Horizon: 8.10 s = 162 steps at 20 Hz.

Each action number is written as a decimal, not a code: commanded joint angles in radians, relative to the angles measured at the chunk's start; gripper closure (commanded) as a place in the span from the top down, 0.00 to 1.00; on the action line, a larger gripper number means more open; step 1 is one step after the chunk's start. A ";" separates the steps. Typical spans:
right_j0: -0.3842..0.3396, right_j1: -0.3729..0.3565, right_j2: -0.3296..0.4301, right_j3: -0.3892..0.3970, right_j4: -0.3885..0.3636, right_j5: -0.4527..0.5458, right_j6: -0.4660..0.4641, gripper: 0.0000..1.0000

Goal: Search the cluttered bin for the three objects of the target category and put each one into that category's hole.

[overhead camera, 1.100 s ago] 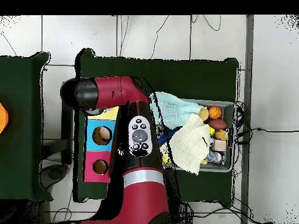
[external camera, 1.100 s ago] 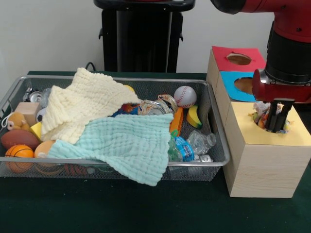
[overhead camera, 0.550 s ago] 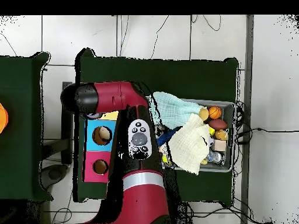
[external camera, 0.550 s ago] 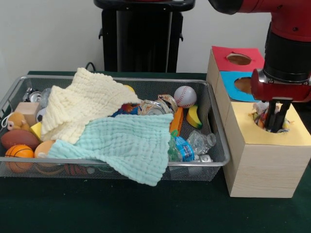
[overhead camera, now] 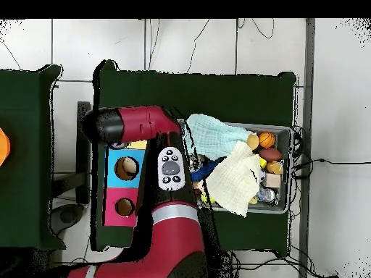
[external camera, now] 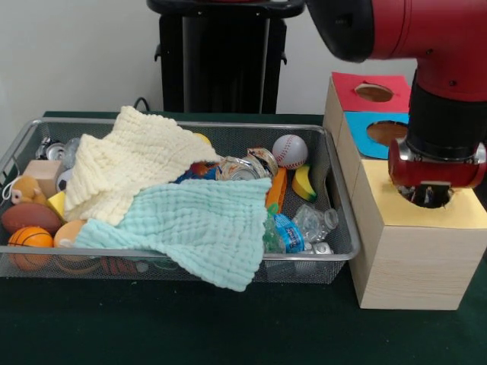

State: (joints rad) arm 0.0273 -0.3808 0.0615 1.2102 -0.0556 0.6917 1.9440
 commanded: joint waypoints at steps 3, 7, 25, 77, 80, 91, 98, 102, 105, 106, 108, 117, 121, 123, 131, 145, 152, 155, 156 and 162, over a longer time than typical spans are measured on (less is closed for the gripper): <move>0.029 0.198 -0.010 0.037 -0.066 -0.119 0.093 0.00; 0.034 0.196 -0.022 0.045 -0.069 -0.123 0.082 0.00; 0.024 -0.174 -0.007 0.182 0.041 0.211 0.056 0.00; -0.056 -0.176 0.020 0.203 -0.002 0.151 0.007 0.00; -0.056 -0.178 0.020 0.196 -0.006 0.169 -0.001 0.00; -0.012 -0.169 0.023 0.175 0.017 0.202 0.052 0.00; -0.001 -0.167 0.027 0.186 0.024 0.189 0.052 0.00; 0.006 -0.150 0.024 0.183 0.022 0.166 0.059 0.00; -0.004 -0.130 0.022 0.185 0.011 0.137 0.045 0.00; -0.010 -0.119 0.023 0.184 0.002 0.122 0.036 0.00; -0.018 -0.098 0.023 0.183 -0.010 0.092 0.028 0.00; -0.027 -0.021 0.021 0.149 -0.028 0.006 0.022 0.00; -0.029 -0.013 0.017 0.142 -0.030 0.004 0.015 0.00; -0.032 0.000 0.018 0.132 -0.032 -0.006 0.008 0.00; -0.026 0.074 0.010 0.061 -0.045 -0.036 0.003 0.00; 0.015 0.209 -0.024 -0.050 -0.050 -0.104 0.079 0.00; 0.029 0.212 -0.032 -0.053 -0.034 -0.105 0.110 0.00; 0.030 0.195 -0.037 -0.045 -0.029 -0.092 0.109 0.00; 0.029 0.188 -0.038 -0.044 -0.027 -0.079 0.105 0.00; 0.030 0.150 -0.039 -0.016 0.003 -0.004 0.117 0.00</move>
State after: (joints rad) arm 0.0684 -0.3334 -0.0134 1.1452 -0.0478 0.6995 1.9440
